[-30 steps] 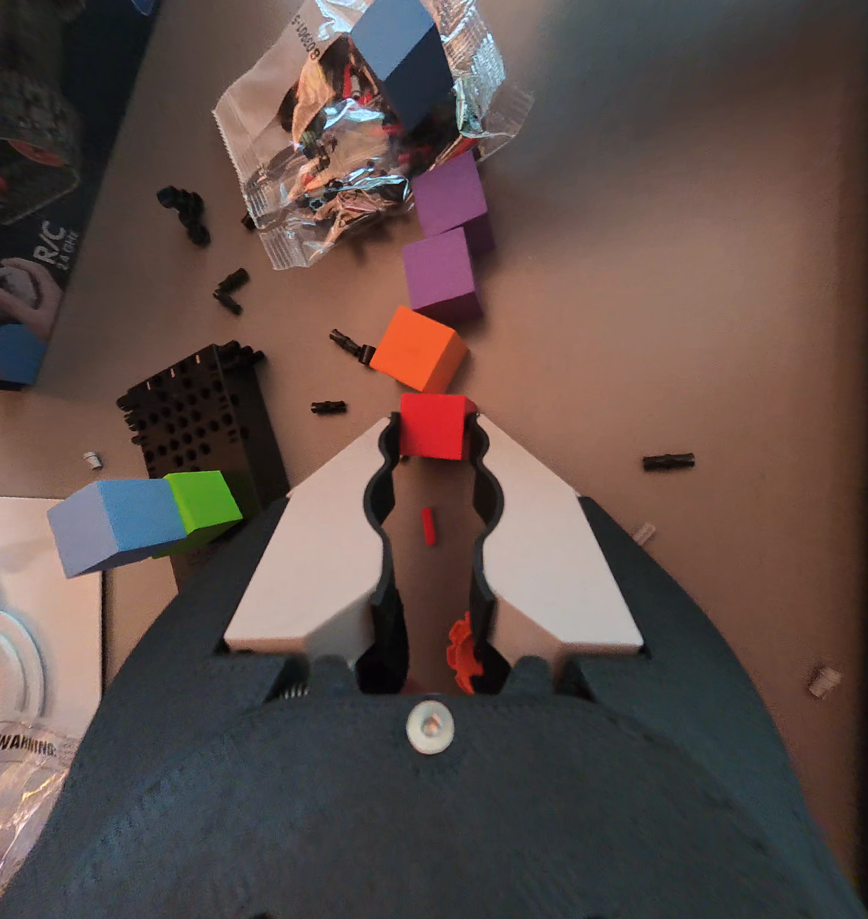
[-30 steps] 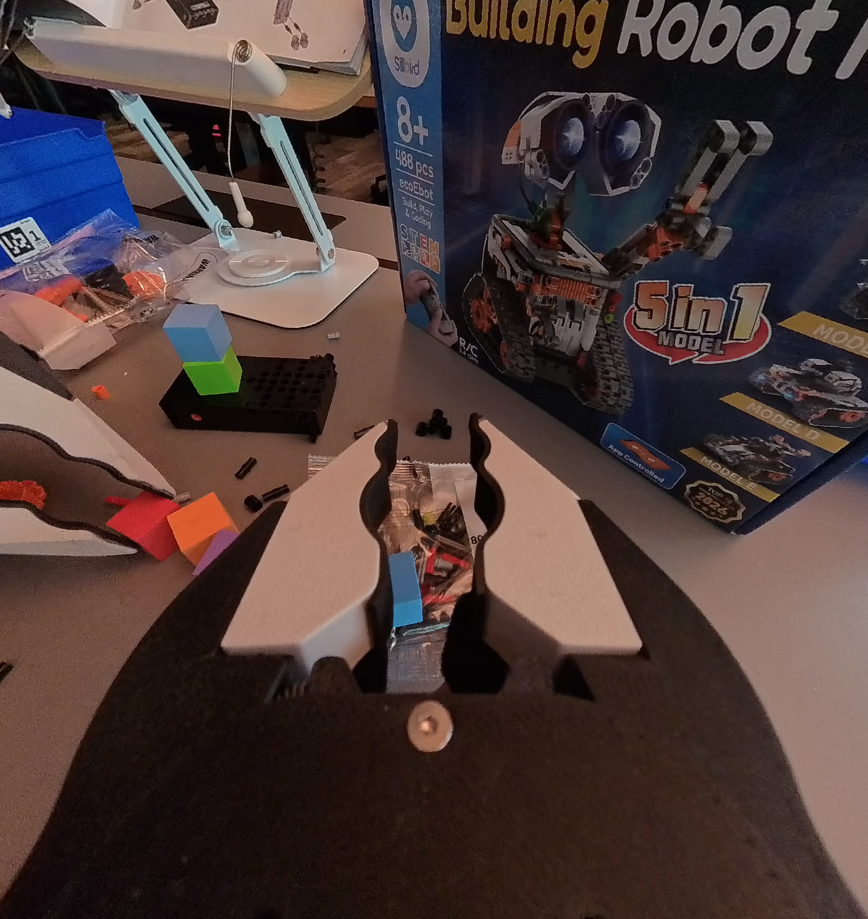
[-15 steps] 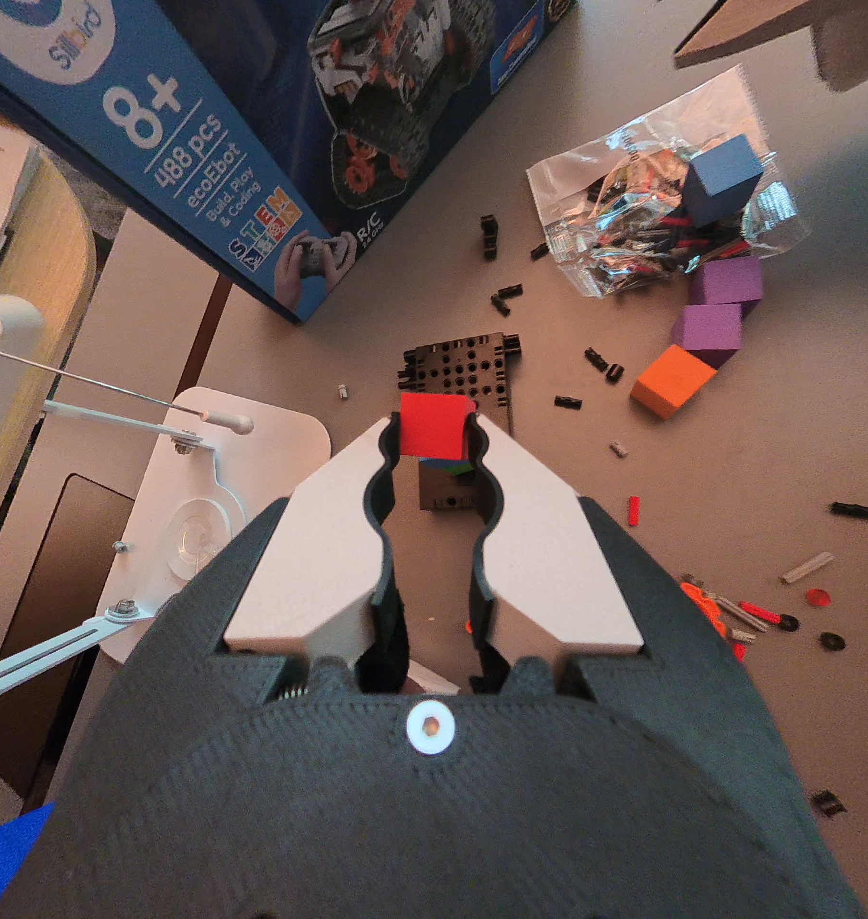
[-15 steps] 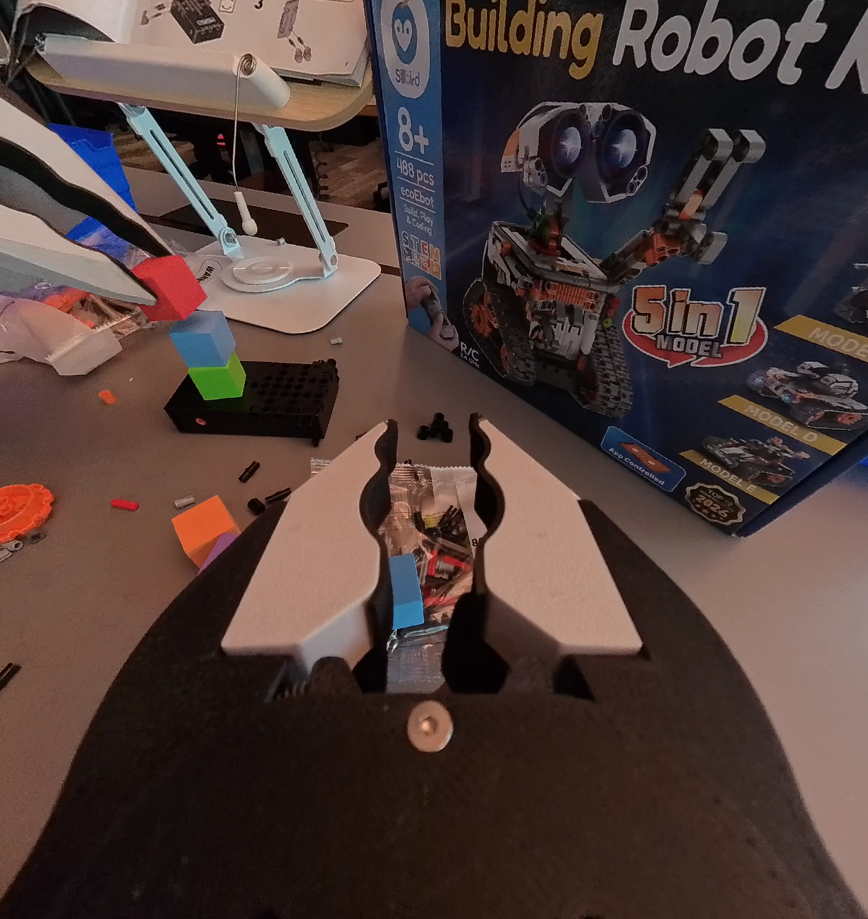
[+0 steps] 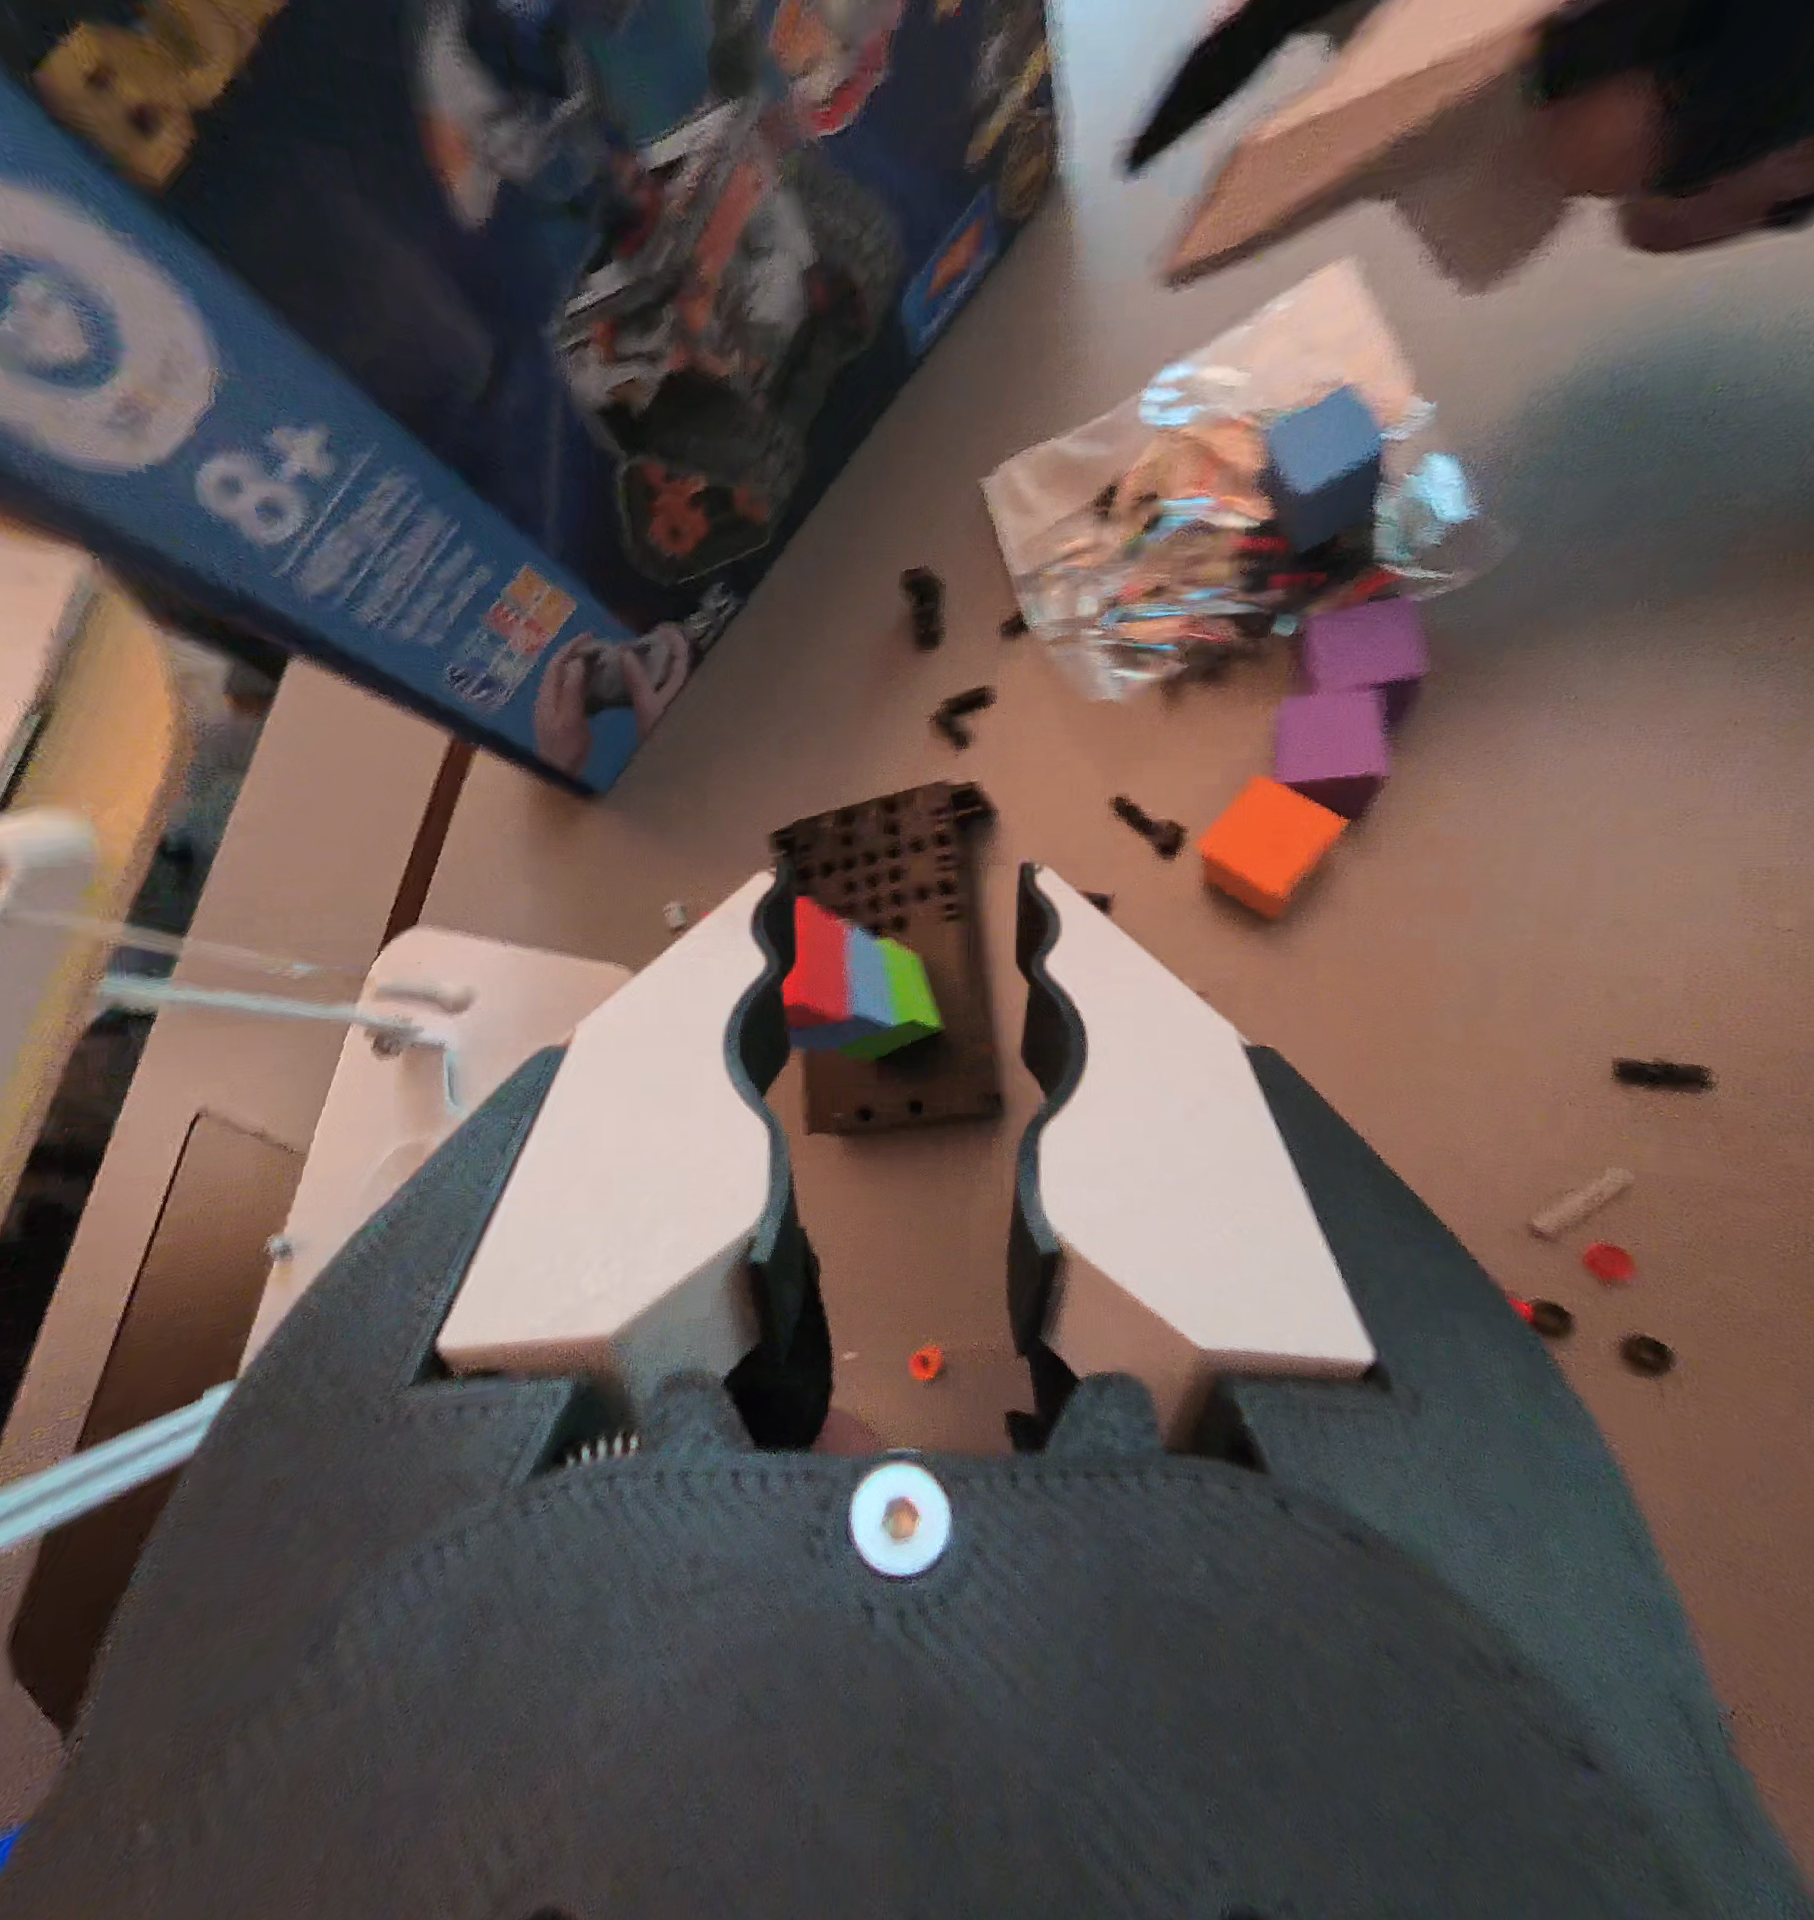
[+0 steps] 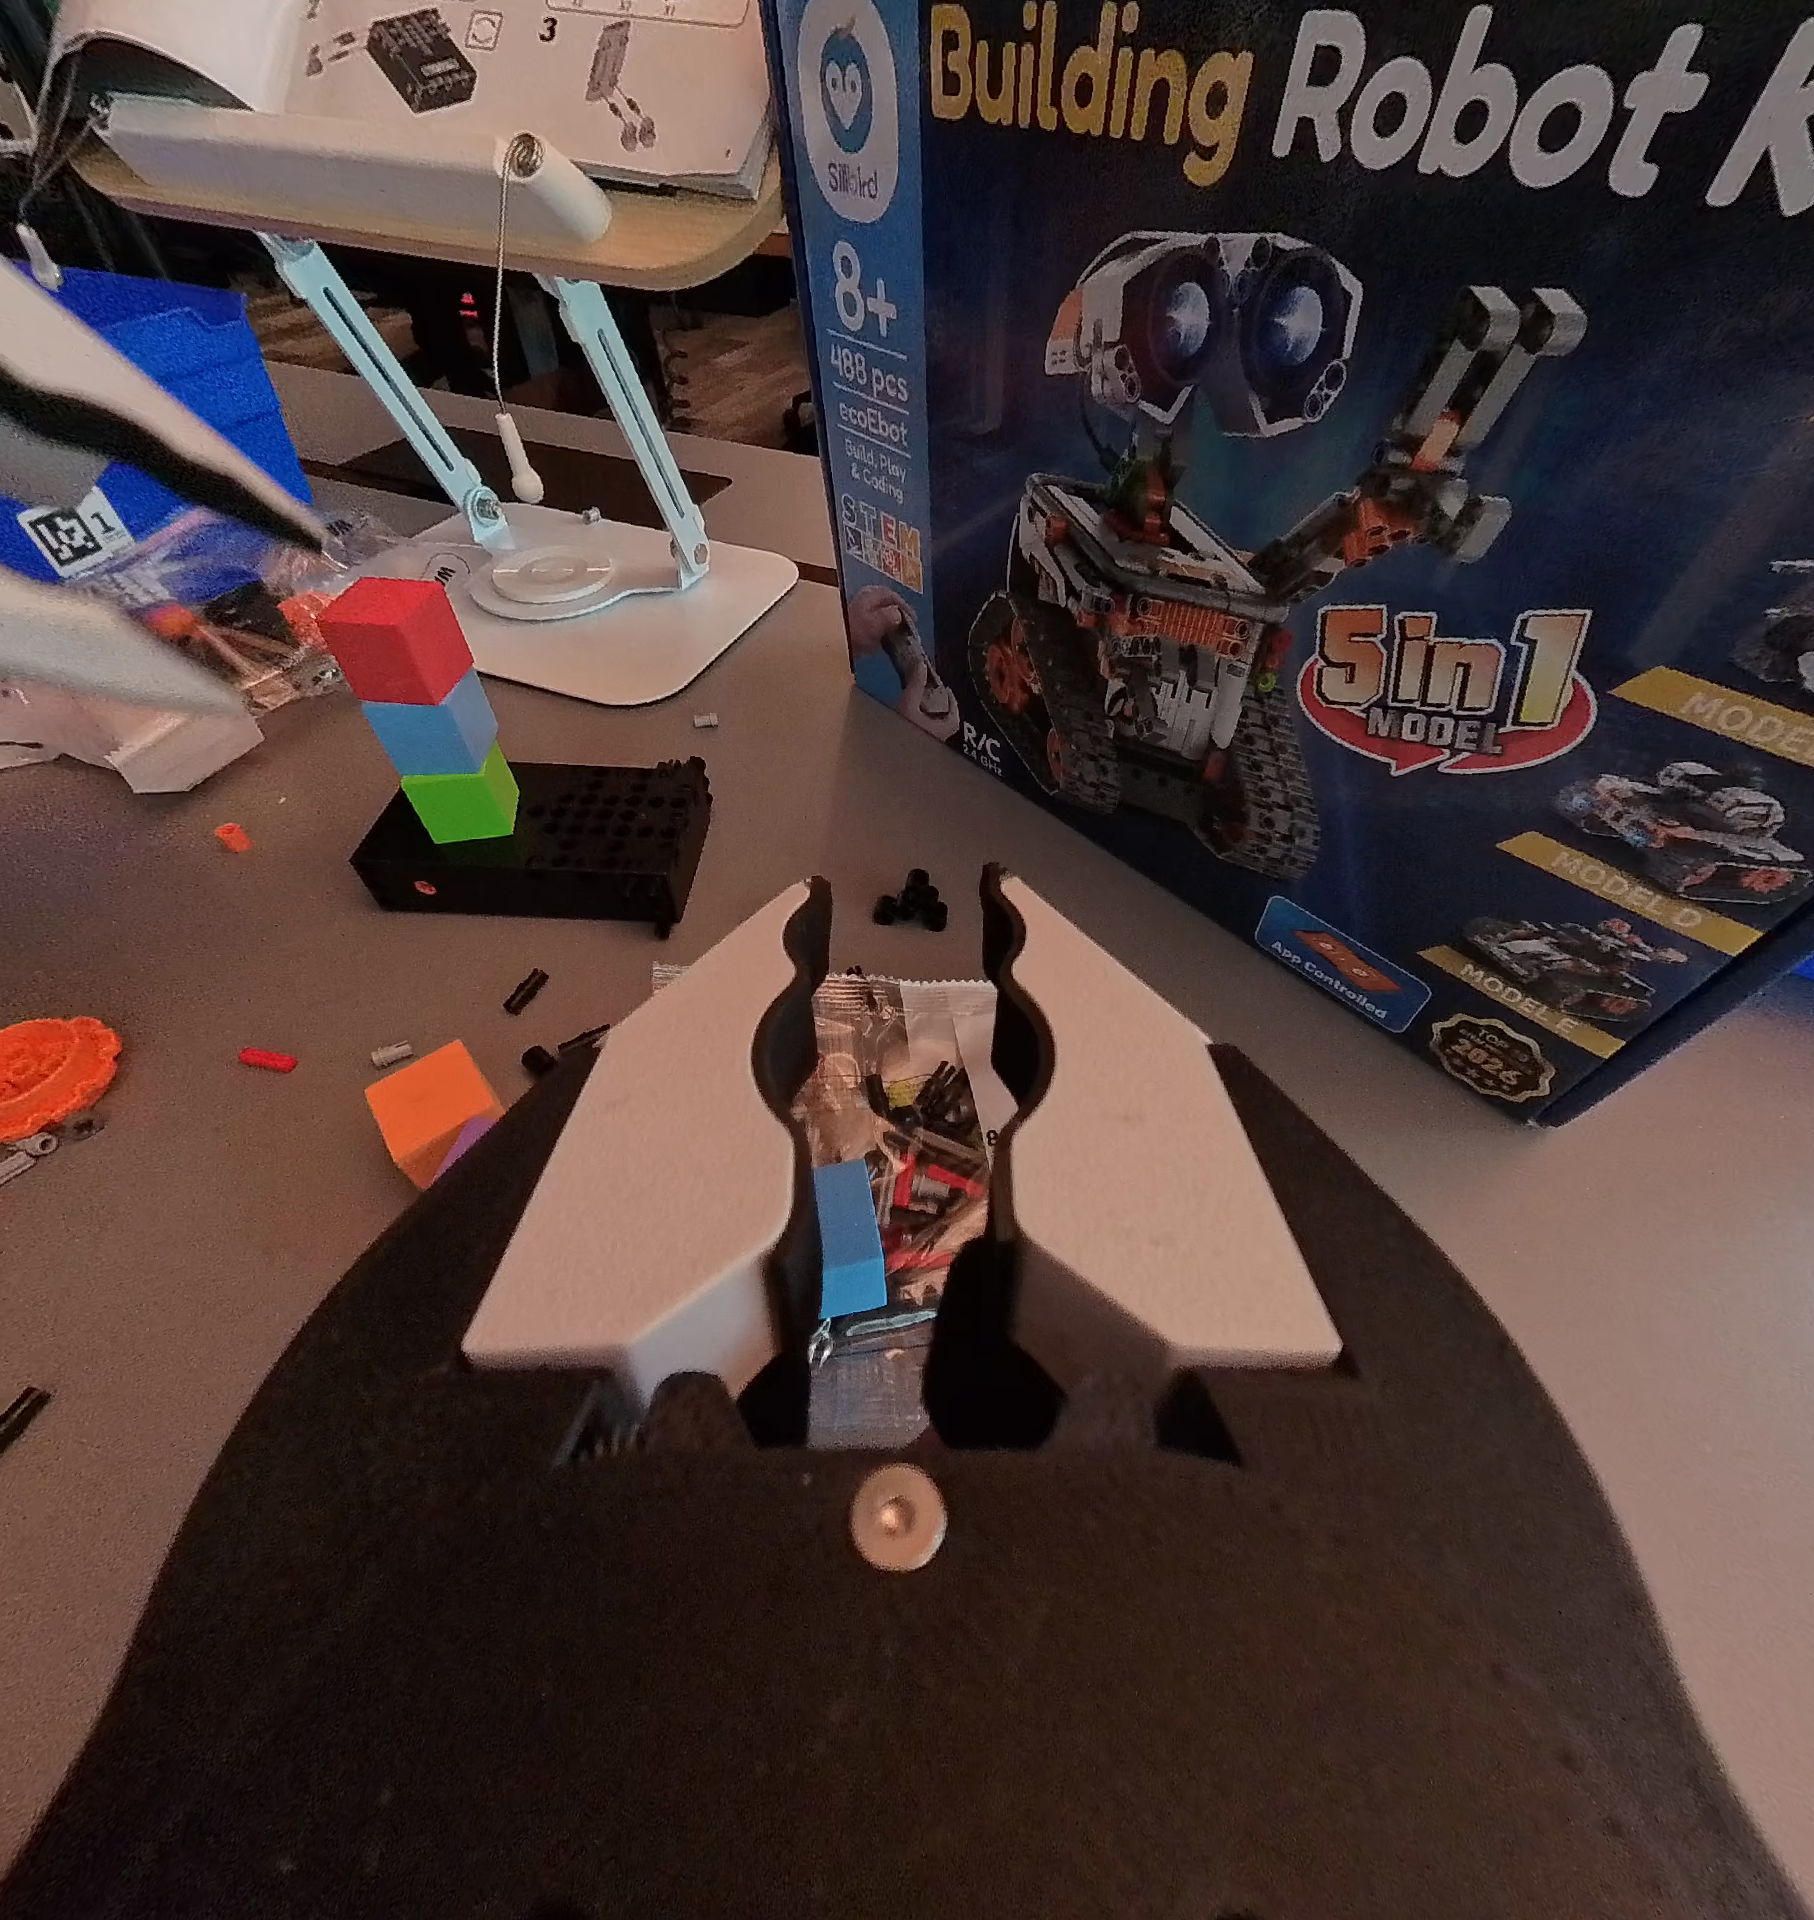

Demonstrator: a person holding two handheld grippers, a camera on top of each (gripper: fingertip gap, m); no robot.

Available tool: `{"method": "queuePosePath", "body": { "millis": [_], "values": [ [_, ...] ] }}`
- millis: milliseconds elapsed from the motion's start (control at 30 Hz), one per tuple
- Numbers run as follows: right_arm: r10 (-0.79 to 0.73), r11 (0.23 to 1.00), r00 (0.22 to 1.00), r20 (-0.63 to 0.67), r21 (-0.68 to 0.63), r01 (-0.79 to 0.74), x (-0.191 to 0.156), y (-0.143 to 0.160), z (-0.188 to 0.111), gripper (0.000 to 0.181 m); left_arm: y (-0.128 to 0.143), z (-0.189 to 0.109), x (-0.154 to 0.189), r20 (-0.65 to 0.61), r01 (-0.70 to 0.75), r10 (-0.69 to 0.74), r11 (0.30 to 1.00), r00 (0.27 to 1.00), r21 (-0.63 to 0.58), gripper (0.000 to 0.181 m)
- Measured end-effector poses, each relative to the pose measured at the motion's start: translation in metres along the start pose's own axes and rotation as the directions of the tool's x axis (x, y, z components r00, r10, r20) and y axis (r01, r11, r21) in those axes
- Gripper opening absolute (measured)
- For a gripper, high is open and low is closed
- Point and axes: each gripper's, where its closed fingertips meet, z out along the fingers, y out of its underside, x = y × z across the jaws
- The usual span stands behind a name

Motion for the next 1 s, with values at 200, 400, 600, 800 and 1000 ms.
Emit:
{"method": "queuePosePath", "body": {
  "millis": [200,400,600,800,1000],
  "values": [
    [-0.001,1.000,1.000,0.001,-0.004,0.001,-0.001,0.001,0.001,0.028,0.014,0.032,0.074,-0.158,-0.165,0.154,0.984,0.975,-0.060,0.046],
    [0.003,1.000,1.000,0.002,-0.007,-0.003,0.000,0.002,0.001,0.028,0.019,0.060,0.095,-0.229,-0.216,0.196,0.974,0.953,-0.066,0.044],
    [0.005,1.000,1.000,0.004,-0.005,-0.005,0.000,0.002,0.001,0.028,0.026,0.075,0.099,-0.251,-0.206,0.180,0.975,0.951,-0.082,0.033],
    [0.000,1.000,1.000,0.008,-0.002,0.000,-0.002,0.001,0.001,0.028,0.004,0.040,0.065,-0.147,-0.150,0.143,0.988,0.979,-0.034,0.032],
    [0.001,1.000,1.000,0.011,-0.003,-0.001,-0.003,0.001,0.001,0.028,-0.006,-0.007,-0.019,0.019,0.006,-0.006,1.000,1.000,-0.011,0.032]
  ]
}}
